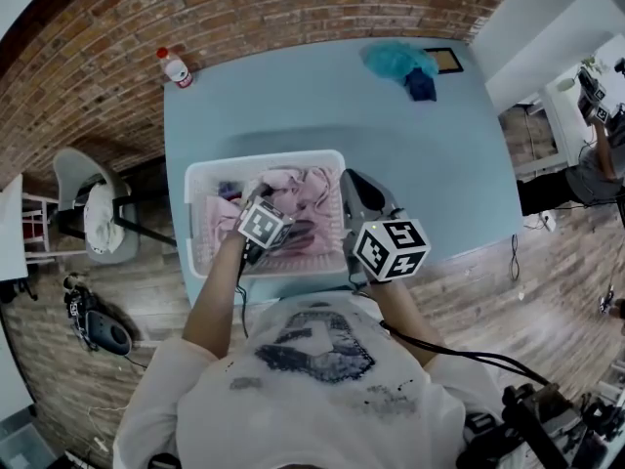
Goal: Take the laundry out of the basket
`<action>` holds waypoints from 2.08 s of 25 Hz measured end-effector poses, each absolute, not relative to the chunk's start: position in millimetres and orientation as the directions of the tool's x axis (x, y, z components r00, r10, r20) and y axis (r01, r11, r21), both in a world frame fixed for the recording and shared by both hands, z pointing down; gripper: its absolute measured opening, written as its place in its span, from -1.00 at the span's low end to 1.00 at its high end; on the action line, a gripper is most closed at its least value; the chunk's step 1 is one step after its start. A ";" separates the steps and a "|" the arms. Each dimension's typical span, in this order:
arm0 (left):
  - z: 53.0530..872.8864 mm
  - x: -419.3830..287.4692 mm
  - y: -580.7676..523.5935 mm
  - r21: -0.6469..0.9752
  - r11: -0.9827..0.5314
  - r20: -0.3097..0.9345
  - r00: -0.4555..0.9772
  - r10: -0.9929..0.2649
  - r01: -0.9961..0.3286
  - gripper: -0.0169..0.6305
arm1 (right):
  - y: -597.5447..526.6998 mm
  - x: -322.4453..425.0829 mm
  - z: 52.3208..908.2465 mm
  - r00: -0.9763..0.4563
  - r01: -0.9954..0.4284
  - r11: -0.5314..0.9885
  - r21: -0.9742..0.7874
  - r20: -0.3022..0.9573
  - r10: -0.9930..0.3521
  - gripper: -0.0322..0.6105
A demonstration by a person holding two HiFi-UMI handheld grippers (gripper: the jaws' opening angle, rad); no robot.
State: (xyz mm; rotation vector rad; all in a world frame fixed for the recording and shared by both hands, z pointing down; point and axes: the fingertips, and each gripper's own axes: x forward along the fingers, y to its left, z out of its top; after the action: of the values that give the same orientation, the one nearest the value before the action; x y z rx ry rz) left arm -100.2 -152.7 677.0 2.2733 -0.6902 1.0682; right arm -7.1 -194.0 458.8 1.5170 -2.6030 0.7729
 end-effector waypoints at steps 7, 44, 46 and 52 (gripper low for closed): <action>697.9 -117.7 -168.3 0.136 -0.700 0.852 0.444 -0.279 -0.701 0.79 | -192.0 -11.2 463.5 -0.539 -0.814 0.411 -0.410 0.273 -0.797 -0.91; 655.2 -120.3 -167.4 0.241 -0.660 0.759 0.562 -0.330 -0.712 -0.21 | -188.8 1.0 468.2 -0.549 -0.803 0.408 -0.433 0.275 -0.789 -0.91; 651.6 -121.9 -169.1 0.223 -0.661 0.754 0.557 -0.349 -0.716 -0.26 | -189.1 -0.1 468.3 -0.551 -0.803 0.408 -0.435 0.277 -0.787 -0.91; 635.4 -126.0 -175.5 0.156 -0.665 0.735 0.535 -0.416 -0.731 -0.56 | -189.7 -0.1 463.7 -0.547 -0.804 0.402 -0.438 0.282 -0.788 -0.91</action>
State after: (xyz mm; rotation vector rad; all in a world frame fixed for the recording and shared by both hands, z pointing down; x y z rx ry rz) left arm -126.0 -175.5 635.4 2.3268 -0.9331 0.9424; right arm -0.1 -189.7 463.7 1.4797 -2.6048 0.8401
